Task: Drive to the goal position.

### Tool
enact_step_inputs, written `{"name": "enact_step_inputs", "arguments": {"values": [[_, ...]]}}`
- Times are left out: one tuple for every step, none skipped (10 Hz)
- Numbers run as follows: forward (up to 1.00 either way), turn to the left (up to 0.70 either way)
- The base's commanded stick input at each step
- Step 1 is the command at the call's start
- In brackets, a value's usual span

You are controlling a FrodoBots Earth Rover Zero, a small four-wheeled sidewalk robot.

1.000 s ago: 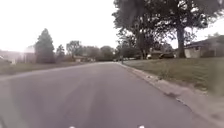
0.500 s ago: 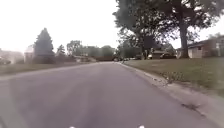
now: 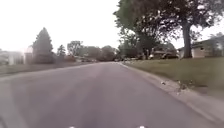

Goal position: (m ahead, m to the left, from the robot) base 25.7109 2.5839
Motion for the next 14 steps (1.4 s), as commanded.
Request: {"name": "enact_step_inputs", "arguments": {"values": [[1.0, 0.0], [1.0, 0.0], [1.0, 0.0], [1.0, 0.0], [1.0, -0.38], [1.0, -0.39], [1.0, -0.33], [1.0, -0.18], [1.0, 0.0], [1.0, 0.0], [1.0, 0.0], [1.0, 0.0], [1.0, 0.0], [1.0, 0.0]]}}
